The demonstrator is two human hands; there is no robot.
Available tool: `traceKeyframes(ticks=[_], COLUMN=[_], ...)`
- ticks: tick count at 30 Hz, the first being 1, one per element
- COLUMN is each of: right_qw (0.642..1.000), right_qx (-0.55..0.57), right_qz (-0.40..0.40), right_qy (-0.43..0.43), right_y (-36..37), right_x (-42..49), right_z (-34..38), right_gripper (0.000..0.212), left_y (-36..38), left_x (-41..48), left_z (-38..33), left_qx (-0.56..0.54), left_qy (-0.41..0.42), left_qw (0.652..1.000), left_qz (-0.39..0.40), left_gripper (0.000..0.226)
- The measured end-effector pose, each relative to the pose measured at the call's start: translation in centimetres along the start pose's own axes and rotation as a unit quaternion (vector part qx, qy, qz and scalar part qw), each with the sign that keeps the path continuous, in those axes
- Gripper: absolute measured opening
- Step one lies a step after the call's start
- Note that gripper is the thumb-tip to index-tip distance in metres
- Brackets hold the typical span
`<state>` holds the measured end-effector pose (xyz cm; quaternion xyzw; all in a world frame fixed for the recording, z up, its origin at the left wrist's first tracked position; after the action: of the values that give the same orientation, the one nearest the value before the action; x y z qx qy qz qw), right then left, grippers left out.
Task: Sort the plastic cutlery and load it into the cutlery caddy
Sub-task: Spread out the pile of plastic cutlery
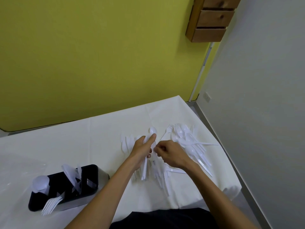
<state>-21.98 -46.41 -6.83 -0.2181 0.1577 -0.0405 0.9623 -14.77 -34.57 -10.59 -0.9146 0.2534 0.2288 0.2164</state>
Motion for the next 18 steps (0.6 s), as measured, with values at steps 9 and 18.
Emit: traceKeyframes(ticks=[9, 18], right_qw=[0.930, 0.922], right_qx=[-0.303, -0.328], right_qz=[-0.164, -0.160], right_qy=[0.131, 0.132], right_y=[-2.5, -2.4], right_x=[0.3, 0.9], right_z=[-5.9, -5.4], right_gripper=[0.026, 0.032], left_y=[-1.8, -1.0], left_x=[0.1, -0.4], left_z=[2.2, 1.7], left_qx=[0.014, -0.069], left_qy=[-0.025, -0.031], left_qw=[0.999, 0.997], left_qz=[-0.040, -0.031], left_gripper=[0.019, 0.012])
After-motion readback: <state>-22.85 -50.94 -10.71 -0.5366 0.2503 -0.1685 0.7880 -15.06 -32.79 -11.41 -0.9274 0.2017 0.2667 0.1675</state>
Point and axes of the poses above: each hand's wrist, its own x-axis towards the middle knuckle, its own y-axis out of the palm, z = x × y, the point moved 5 cm from there along x, towards the middle knuckle, and after that the axes turned 15 degrees about x, right-handed, at the moved point
